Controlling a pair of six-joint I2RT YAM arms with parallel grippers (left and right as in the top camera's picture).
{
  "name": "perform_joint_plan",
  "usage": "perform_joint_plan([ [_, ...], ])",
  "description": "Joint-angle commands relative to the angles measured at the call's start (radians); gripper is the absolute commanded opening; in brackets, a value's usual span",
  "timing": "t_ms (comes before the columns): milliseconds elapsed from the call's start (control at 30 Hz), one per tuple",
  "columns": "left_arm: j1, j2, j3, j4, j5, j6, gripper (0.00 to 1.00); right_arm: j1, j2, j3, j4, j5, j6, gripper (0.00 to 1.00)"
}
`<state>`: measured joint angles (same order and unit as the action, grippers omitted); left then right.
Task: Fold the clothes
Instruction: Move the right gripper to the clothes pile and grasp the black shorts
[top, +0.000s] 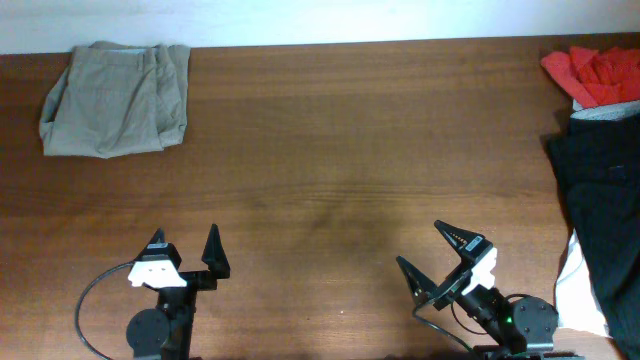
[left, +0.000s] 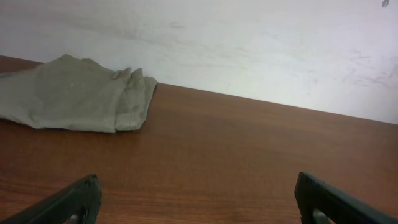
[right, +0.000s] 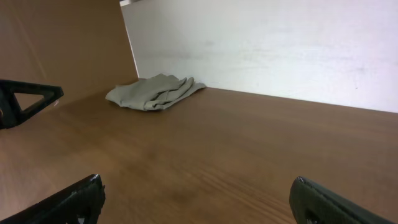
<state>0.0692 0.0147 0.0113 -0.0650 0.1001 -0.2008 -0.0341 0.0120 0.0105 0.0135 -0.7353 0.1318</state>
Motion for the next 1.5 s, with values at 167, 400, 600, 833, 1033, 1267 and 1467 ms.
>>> perform_joint_plan([
  [167,-0.003,-0.010,-0.002,-0.008,-0.003,0.016,0.99,-0.006,-0.003,-0.005,0.253,-0.369,0.325,0.99],
  [400,-0.003,-0.010,-0.002,-0.008,-0.003,0.016,0.99,-0.007,0.023,0.076,0.402,0.077,0.403,0.99],
  [600,-0.003,-0.010,-0.002,-0.008,-0.003,0.016,0.99,-0.007,0.444,0.503,0.160,0.358,0.100,0.99],
  [833,-0.003,-0.010,-0.002,-0.008,-0.003,0.016,0.99,-0.006,1.214,1.195,-0.369,1.144,-0.137,0.98],
  [1033,-0.003,-0.010,-0.002,-0.008,-0.003,0.016,0.99,-0.105,1.702,1.286,-0.308,1.429,-0.320,0.99],
  [1267,-0.003,-0.010,-0.002,-0.008,-0.003,0.016,0.99,-0.240,2.047,1.331,-0.248,1.393,-0.369,0.99],
  [1467,-0.003,-0.010,-0.002,-0.008,-0.003,0.016,0.99,-0.313,2.137,1.342,-0.217,1.276,-0.390,0.99],
])
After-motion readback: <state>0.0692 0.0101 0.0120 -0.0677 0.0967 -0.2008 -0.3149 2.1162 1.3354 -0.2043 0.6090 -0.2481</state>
